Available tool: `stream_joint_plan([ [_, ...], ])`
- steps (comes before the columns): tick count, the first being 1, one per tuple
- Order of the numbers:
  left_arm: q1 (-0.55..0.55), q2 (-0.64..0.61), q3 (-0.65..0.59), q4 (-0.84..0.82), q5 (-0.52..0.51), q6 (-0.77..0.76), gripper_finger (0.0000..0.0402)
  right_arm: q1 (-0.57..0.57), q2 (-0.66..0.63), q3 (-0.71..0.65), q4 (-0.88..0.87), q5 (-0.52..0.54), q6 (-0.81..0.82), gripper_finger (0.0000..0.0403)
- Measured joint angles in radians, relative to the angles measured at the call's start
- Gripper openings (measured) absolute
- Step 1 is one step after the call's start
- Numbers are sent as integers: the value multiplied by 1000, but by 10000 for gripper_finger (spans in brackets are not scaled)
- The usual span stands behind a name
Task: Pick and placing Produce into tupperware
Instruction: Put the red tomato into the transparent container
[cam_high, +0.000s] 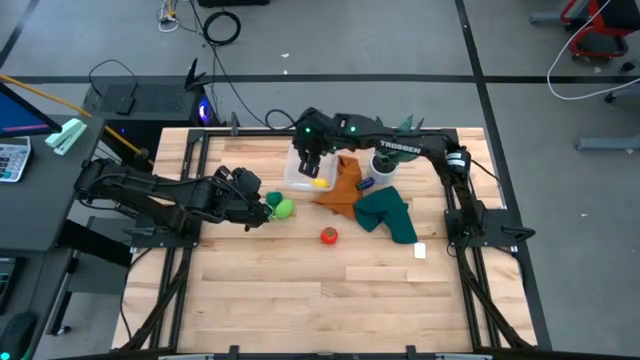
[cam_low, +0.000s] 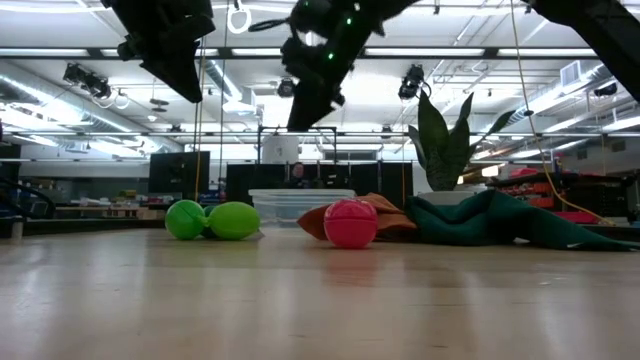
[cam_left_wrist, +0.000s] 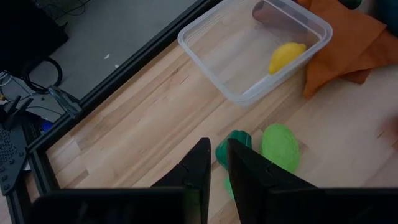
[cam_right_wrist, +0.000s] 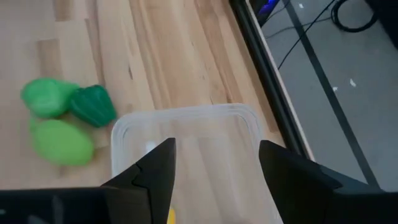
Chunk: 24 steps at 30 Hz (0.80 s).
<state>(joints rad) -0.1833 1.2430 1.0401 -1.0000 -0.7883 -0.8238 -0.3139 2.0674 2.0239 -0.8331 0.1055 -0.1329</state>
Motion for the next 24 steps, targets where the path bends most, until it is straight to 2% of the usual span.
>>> stream_joint_plan([
  [6, 0, 0, 0, 0, 0, 9, 68, 50, 0, 157, -284, -31, -1, 193],
  [11, 0, 0, 0, 0, 0, 9, 65, 117, -33, 202, -470, -30, 7, 193],
  [19, -17, 0, 0, 1, 5, 62, 71, 249, -126, 184, -558, -26, 176, 193],
  [24, -52, 0, 0, 2, 7, 77, 73, 340, -173, 184, -596, 61, 290, 193],
])
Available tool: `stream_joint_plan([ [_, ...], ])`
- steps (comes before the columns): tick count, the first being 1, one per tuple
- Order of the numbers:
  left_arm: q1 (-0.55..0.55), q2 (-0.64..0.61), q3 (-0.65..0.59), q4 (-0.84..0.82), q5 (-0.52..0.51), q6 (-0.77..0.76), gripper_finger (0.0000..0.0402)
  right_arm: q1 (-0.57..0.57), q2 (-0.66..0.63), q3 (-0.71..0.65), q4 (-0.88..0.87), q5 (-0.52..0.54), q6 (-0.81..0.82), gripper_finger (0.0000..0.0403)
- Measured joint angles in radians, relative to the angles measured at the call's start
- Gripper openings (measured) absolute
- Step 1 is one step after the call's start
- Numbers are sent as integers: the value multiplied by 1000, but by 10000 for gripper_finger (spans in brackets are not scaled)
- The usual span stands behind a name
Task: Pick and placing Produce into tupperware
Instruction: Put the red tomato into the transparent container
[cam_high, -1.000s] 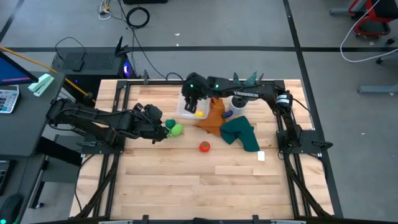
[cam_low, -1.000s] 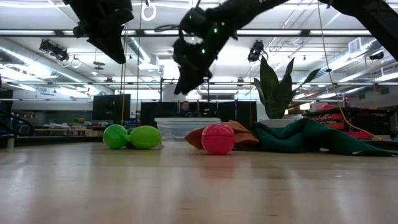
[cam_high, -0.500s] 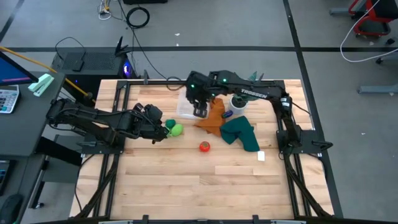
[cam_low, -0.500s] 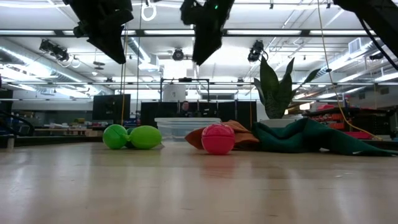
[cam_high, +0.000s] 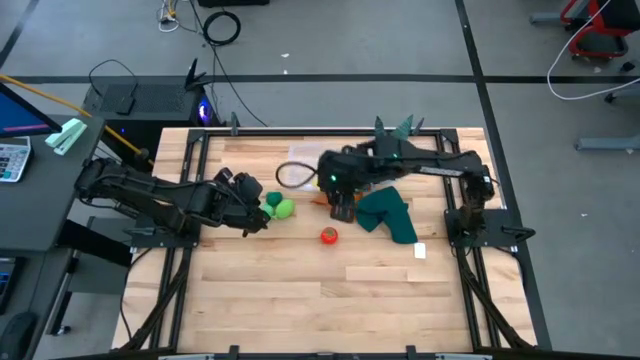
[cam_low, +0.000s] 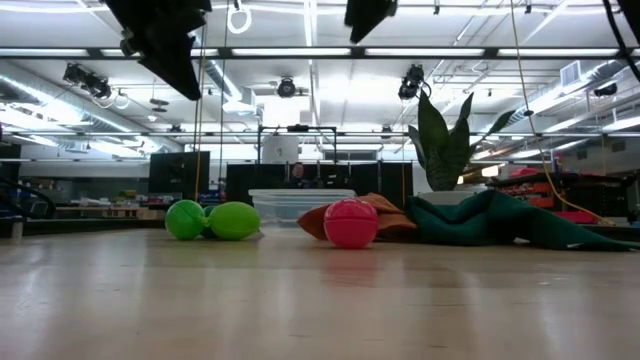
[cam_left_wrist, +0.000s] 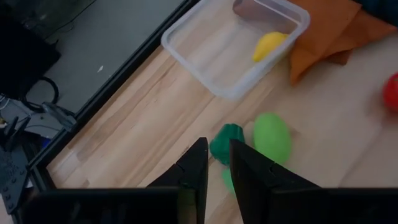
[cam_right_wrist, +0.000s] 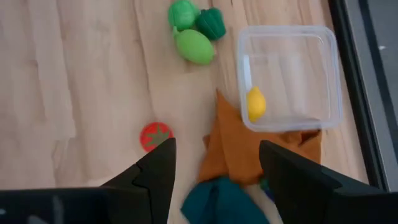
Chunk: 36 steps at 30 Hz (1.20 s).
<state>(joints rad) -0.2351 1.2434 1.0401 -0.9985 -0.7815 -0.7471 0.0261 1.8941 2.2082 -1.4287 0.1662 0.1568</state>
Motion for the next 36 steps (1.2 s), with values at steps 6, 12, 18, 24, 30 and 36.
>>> stream_joint_plan([
  [6, -63, 0, 0, 2, 0, 1, 68, 113, -45, 0, -72, 114, 167, 193],
  [12, -128, 0, 0, 13, -5, 2, 70, 235, -49, -8, -104, 218, 320, 193],
  [18, -163, 0, 0, 36, -10, 0, 75, 343, -73, -179, -82, 286, 498, 193],
  [24, -167, 0, 0, 37, -11, -1, 71, 440, -173, -546, 251, 302, 686, 193],
  [30, -166, 0, 0, 37, -10, -1, 78, 478, -255, -902, 664, 308, 791, 193],
  [36, -166, 0, 0, 51, -11, 27, 80, 463, -278, -1115, 952, 315, 684, 195],
])
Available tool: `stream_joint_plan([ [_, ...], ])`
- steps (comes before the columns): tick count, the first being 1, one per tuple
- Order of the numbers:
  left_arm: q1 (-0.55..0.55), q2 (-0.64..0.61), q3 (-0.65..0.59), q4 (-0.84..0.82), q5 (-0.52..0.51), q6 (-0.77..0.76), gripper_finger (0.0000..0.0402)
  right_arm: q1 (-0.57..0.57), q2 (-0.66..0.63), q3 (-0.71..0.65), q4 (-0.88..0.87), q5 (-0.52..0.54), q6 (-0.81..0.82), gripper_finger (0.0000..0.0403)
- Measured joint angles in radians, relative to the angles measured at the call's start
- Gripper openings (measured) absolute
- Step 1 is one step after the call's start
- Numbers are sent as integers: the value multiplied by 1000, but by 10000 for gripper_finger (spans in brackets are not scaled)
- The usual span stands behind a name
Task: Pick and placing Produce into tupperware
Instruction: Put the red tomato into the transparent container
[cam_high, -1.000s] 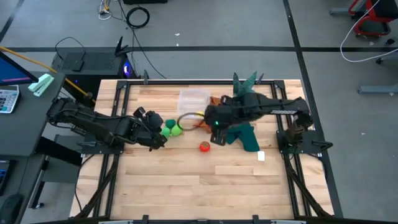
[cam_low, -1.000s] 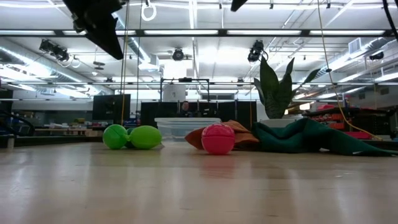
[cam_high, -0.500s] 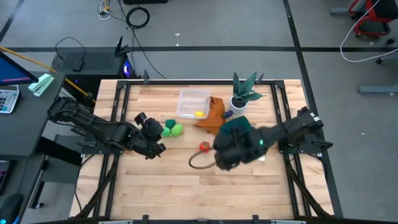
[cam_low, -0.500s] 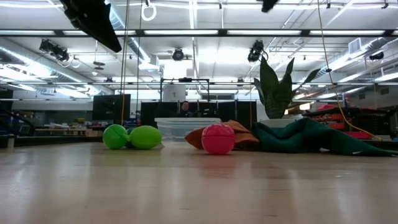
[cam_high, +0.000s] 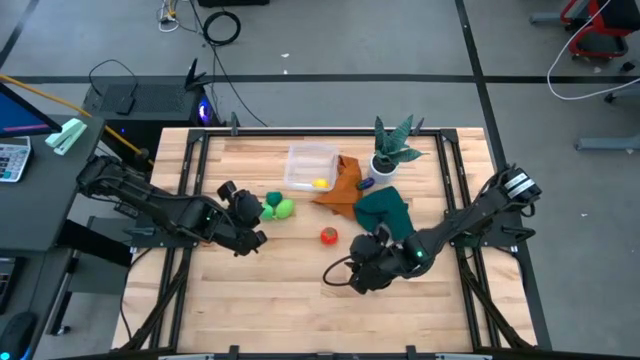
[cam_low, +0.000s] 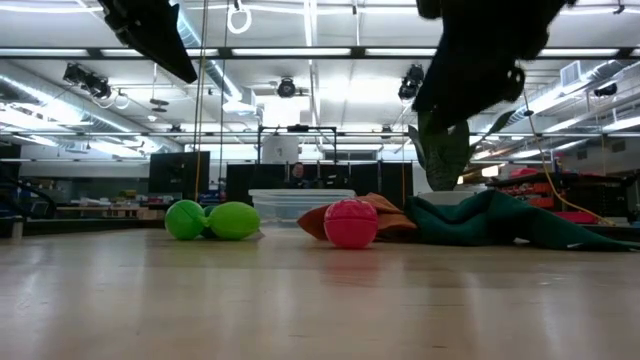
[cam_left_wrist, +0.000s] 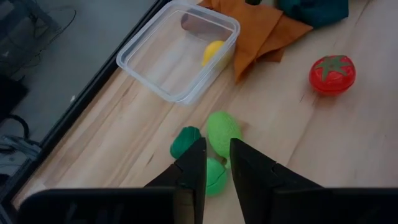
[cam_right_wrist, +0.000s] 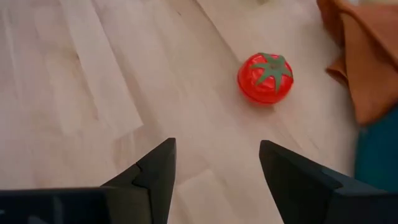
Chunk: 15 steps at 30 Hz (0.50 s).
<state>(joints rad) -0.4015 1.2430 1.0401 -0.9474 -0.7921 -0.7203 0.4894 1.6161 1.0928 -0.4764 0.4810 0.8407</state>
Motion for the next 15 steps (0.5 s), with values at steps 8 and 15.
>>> stream_joint_plan([
  [8, -7, 0, 0, 86, 19, 149, 79, -86, 0, -120, 190, 16, -261, 210],
  [15, -19, 0, 0, 232, 208, 388, 80, -190, 0, -142, 198, -4, -271, 224],
])
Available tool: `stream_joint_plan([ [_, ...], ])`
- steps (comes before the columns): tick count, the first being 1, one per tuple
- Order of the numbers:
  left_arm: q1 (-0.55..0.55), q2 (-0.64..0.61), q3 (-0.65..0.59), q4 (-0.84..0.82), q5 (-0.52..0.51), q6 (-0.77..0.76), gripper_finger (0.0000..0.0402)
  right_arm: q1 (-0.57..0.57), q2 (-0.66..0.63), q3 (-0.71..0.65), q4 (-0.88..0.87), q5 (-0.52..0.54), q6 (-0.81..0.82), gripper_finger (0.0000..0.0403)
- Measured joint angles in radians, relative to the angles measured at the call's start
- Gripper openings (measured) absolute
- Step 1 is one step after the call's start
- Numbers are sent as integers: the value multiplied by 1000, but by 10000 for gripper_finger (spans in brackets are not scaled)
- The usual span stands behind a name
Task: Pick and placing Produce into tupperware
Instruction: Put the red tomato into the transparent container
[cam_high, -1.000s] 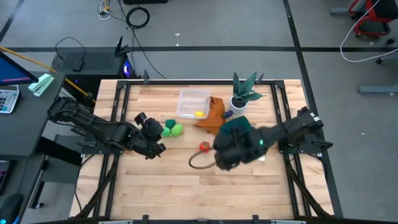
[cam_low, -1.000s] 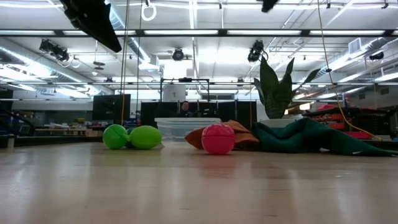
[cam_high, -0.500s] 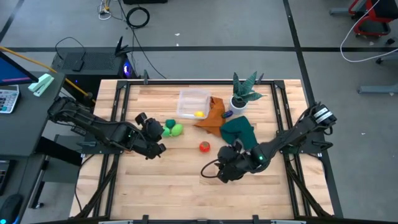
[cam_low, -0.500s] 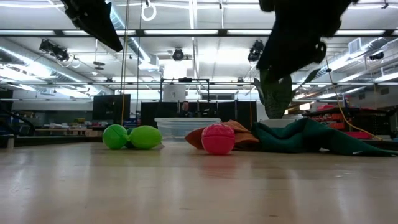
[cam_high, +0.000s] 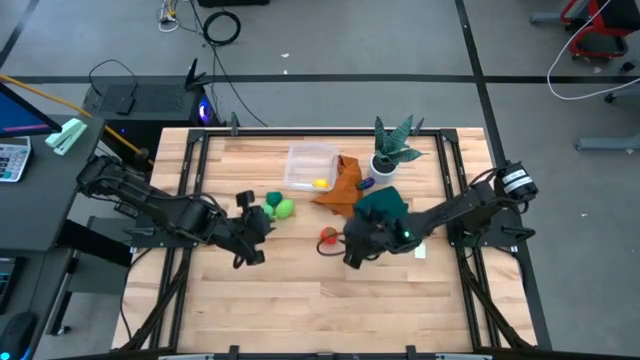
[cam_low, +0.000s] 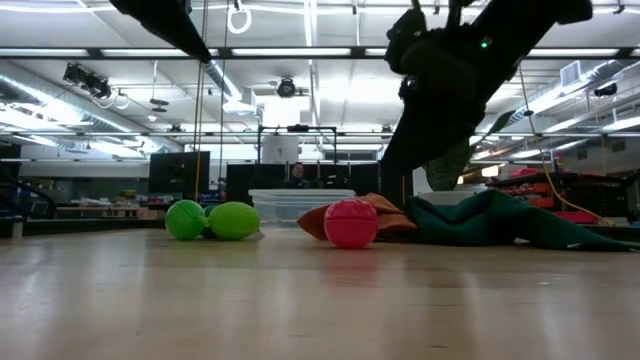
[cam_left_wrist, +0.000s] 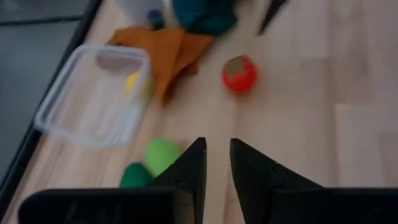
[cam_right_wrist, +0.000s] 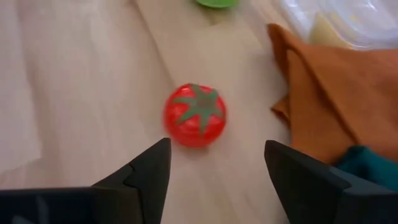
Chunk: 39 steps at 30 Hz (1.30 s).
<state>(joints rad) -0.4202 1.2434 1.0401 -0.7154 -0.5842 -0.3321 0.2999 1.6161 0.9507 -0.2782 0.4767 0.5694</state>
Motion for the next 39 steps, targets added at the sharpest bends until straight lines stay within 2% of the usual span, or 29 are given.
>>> stream_joint_plan([
  [8, 14, 0, 0, 30, 125, 51, 73, -65, 0, 0, 14, -18, -58, 225],
  [16, 27, 0, 0, 32, 134, 52, 72, -96, 33, -1, 85, -198, -159, 233],
  [33, 24, 0, 0, 33, 134, 8, 76, -112, 110, -1, 166, -224, -212, 336],
  [39, 24, 0, 0, 30, 134, 3, 72, -123, 141, 0, 206, -225, -205, 352],
])
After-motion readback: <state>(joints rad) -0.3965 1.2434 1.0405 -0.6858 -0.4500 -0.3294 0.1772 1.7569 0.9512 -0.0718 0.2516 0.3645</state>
